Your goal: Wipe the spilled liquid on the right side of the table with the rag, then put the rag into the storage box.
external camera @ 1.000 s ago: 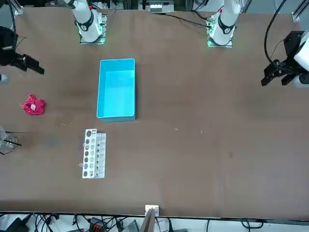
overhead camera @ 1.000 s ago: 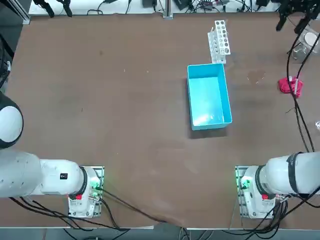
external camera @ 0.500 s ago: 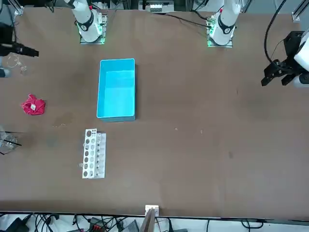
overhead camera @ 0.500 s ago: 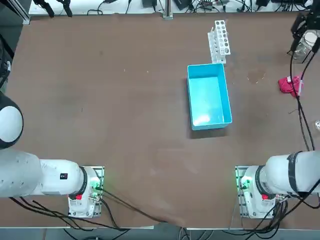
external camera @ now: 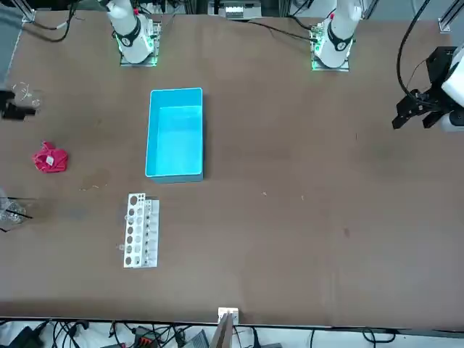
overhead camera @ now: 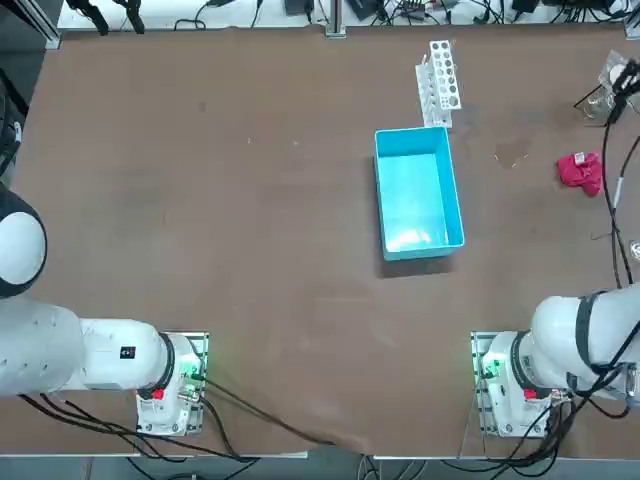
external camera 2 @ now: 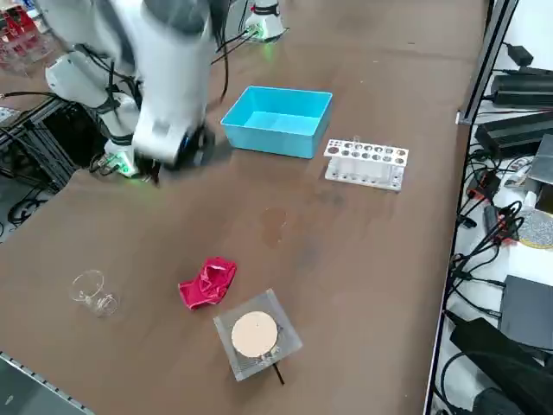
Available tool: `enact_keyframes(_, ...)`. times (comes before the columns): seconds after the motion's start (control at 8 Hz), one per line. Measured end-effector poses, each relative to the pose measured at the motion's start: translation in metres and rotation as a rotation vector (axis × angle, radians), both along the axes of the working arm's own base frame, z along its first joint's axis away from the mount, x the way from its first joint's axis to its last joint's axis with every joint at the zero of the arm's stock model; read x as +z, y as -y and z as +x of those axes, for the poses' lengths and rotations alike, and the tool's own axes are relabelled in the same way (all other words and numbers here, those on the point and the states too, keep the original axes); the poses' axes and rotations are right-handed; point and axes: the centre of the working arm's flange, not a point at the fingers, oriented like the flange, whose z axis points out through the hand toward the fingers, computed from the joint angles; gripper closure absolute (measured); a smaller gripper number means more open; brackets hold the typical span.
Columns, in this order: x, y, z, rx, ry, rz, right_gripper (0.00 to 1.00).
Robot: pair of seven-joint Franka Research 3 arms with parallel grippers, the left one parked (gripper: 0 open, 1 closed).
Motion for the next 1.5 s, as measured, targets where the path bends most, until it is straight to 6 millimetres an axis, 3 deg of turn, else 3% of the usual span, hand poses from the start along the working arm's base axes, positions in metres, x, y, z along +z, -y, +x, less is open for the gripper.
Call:
enact_keyframes(0.25, -0.071, 0.066, -0.002, -0.154, 0.069, -0.062, 0.0)
enact_keyframes(0.5, -0.106, 0.092, -0.005, -0.272, 0.114, -0.087, 0.0)
enact_keyframes(0.75, -0.116, 0.101, -0.009, -0.325, 0.166, -0.072, 0.0)
enact_keyframes(1.12, -0.122, 0.089, 0.004, -0.391, 0.244, -0.004, 0.0)
enact_keyframes(1.5, -0.15, 0.088, 0.009, -0.404, 0.257, -0.004, 0.0)
